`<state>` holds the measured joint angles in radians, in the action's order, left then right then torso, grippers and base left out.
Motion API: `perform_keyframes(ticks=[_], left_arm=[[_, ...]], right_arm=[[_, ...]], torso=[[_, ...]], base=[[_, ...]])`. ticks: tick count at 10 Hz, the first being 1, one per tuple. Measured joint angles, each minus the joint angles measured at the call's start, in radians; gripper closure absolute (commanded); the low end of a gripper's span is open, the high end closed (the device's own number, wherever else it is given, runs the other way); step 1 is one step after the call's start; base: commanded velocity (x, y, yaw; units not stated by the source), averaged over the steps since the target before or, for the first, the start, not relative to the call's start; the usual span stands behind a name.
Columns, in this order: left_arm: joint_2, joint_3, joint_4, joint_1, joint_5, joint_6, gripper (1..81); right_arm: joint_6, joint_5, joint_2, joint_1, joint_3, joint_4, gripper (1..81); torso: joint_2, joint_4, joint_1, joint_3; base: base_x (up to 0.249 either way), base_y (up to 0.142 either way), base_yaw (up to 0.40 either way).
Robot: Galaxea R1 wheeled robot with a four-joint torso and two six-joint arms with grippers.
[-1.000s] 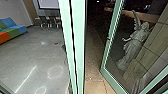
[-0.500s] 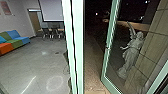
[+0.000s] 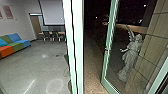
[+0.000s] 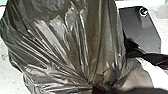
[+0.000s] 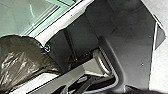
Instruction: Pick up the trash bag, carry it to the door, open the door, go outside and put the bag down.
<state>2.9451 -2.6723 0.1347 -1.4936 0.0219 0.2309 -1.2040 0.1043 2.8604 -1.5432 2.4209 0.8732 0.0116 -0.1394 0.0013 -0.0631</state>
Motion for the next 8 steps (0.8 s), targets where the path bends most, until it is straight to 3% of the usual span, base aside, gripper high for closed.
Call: perform_keyframes(ticks=[1,3,4,8], left_arm=[[0.000,-0.002,0.000,0.003,0.001,0.000,81.1],[0.006,-0.003,0.000,0.005,0.002,0.000,81.1],[0.006,-0.003,0.000,-0.002,-0.001,0.000,81.1],[0.022,-0.046,-0.001,0.002,-0.003,0.005,81.1]], right_arm=[[0.000,0.000,0.027,0.000,0.050,-0.001,1.0],[0.000,0.000,0.082,0.000,0.125,-0.001,1.0],[0.000,0.001,0.097,0.006,0.133,-0.002,1.0],[0.000,-0.017,0.130,0.003,0.141,0.009,1.0]], torso=[[0.000,0.008,0.000,0.003],[0.000,0.047,0.000,0.008],[0.000,0.056,0.000,0.008],[0.000,0.053,0.000,0.008]], base=[[0.000,0.000,0.000],[0.000,0.000,0.000],[0.000,0.000,0.000],[0.000,0.000,0.000]])
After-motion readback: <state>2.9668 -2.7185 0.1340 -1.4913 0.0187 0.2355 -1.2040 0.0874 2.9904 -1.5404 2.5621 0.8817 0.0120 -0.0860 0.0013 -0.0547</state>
